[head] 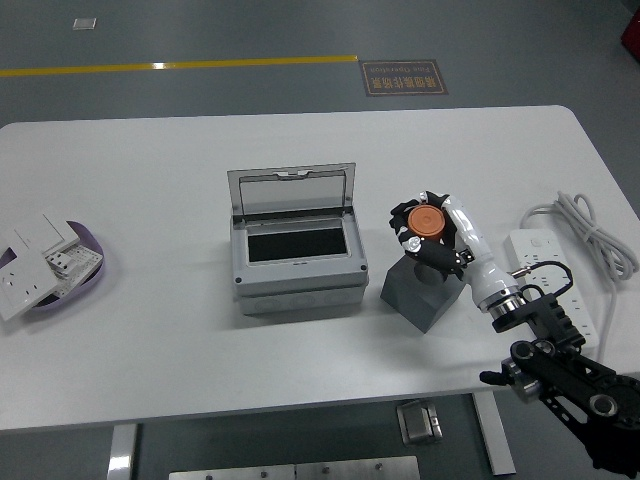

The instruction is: Pick up the cylinder from the cube,place it in the box,flap close box

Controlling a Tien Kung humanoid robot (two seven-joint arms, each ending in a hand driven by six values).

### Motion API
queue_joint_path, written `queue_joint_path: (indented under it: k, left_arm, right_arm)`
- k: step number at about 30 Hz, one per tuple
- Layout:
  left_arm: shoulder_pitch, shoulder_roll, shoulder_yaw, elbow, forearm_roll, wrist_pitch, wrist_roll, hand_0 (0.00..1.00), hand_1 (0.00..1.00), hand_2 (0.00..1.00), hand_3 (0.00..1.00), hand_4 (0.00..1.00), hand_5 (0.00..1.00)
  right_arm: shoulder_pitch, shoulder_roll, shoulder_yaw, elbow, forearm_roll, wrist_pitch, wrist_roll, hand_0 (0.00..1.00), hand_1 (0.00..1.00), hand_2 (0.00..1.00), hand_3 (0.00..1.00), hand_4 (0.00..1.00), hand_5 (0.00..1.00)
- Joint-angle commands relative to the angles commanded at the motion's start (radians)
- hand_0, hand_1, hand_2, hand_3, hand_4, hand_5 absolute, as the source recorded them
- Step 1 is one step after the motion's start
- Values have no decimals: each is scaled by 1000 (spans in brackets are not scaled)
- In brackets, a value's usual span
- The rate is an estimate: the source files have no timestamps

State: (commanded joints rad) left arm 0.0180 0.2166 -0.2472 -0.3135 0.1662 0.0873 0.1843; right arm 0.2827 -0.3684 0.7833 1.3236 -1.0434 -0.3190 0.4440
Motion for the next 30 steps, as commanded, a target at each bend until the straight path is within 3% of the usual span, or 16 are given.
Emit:
queue_joint_path:
  k: [7,12,13,18,19,30]
  left_arm:
    - [1,1,-2,0,3,0,2,617,640,628,636,692,248]
    - [-1,4,-5,0,8,0,4,617,640,628,636,692,248]
    - [-1,4,-6,0,8,0,4,617,641,629,636,692,249]
    - [-2,5,-8,-1,12,0,6,617,641,629,636,692,249]
    - [-2,5,-8,-1,13,0,6,617,640,628,636,692,247]
    - [-8,10,-14,-2,24,-1,10,617,641,628,637,692,248]
  right_arm:
    - [84,8,-87,-11,-39,-15,-50,407,411,385,289,2,2]
    - [167,34,-157,-21,-142,-30,-147,407,411,385,289,2,2]
    - [181,40,-166,-22,-161,-35,-164,316,342,316,260,2,2]
    - [252,72,-212,-21,-278,-58,-264,316,342,316,260,2,2]
    - [264,76,-219,-20,-301,-56,-283,205,290,303,253,2,2]
    - [370,114,-311,-32,-588,15,-518,172,281,313,254,2,2]
